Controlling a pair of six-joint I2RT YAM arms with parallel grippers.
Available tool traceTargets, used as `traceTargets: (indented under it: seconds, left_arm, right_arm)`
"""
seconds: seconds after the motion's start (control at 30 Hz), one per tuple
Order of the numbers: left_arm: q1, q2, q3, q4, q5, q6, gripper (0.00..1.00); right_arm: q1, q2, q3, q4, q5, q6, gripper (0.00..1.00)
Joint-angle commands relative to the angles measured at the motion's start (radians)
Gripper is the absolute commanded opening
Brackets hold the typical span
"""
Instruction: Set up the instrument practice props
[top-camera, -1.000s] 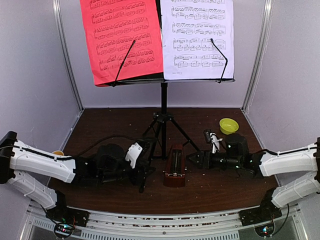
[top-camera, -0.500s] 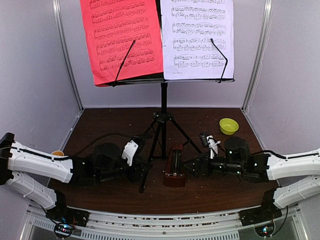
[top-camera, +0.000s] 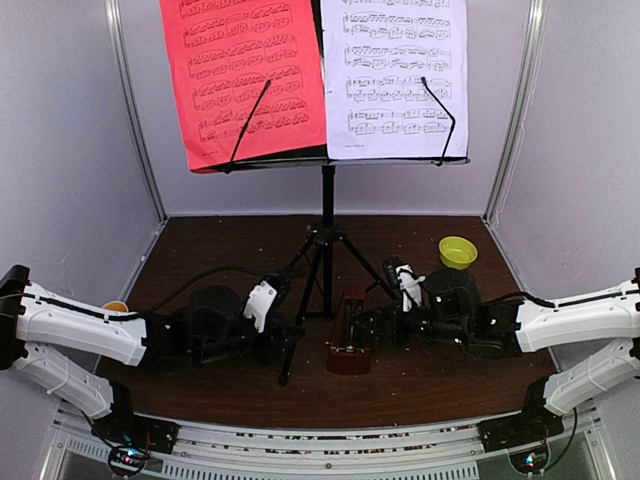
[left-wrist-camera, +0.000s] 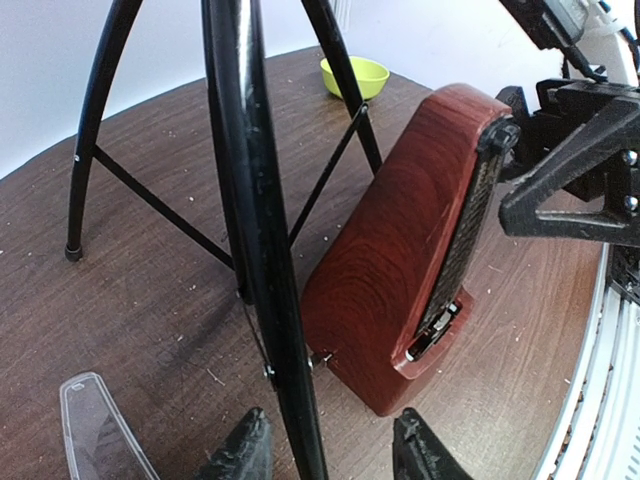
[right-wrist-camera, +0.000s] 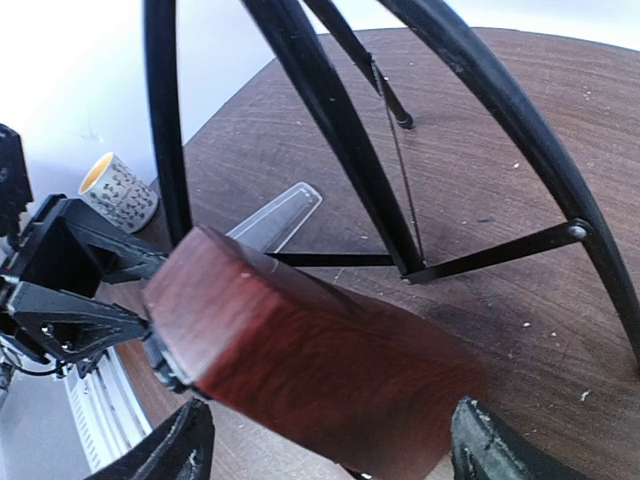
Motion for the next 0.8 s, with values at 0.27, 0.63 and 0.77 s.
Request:
traceTargets:
  seconds: [0.27, 0.63, 0.77]
  left_arm:
    - [0.005, -0.026, -0.012, 0.039, -0.019, -0.001, 0.43]
    - [0.005, -0.021, -0.013, 0.044, -0.018, 0.0, 0.43]
    - [0.005, -0.022, -0.012, 0.043, -0.021, 0.004, 0.43]
  right_arm:
    - [0.006, -0.003, 0.017, -0.049, 0.105, 0.015, 0.65]
    - [0.019, 0.023, 0.051, -0.033, 0.026, -0.03, 0.9]
    - [0.019, 0.039, 0.077, -0.047, 0.059, -0.03, 0.88]
